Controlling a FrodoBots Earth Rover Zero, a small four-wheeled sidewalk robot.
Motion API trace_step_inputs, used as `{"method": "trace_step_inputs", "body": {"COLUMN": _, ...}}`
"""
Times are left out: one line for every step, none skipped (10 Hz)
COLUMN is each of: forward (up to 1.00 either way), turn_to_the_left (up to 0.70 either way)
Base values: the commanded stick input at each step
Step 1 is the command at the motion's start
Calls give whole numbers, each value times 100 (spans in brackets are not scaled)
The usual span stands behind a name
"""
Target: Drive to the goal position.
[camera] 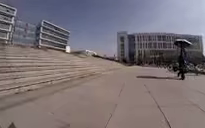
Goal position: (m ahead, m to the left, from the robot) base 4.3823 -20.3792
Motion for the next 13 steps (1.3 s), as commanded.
{"method": "trace_step_inputs", "body": {"forward": 70, "turn_to_the_left": 0}}
{"method": "trace_step_inputs", "body": {"forward": 70, "turn_to_the_left": 0}}
{"method": "trace_step_inputs", "body": {"forward": 70, "turn_to_the_left": 0}}
{"method": "trace_step_inputs", "body": {"forward": 70, "turn_to_the_left": 0}}
{"method": "trace_step_inputs", "body": {"forward": 70, "turn_to_the_left": 0}}
{"method": "trace_step_inputs", "body": {"forward": 70, "turn_to_the_left": 0}}
{"method": "trace_step_inputs", "body": {"forward": 70, "turn_to_the_left": 0}}
{"method": "trace_step_inputs", "body": {"forward": 70, "turn_to_the_left": 0}}
{"method": "trace_step_inputs", "body": {"forward": 70, "turn_to_the_left": 0}}
{"method": "trace_step_inputs", "body": {"forward": 70, "turn_to_the_left": 0}}
{"method": "trace_step_inputs", "body": {"forward": 70, "turn_to_the_left": 0}}
{"method": "trace_step_inputs", "body": {"forward": 70, "turn_to_the_left": 0}}
{"method": "trace_step_inputs", "body": {"forward": 70, "turn_to_the_left": 0}}
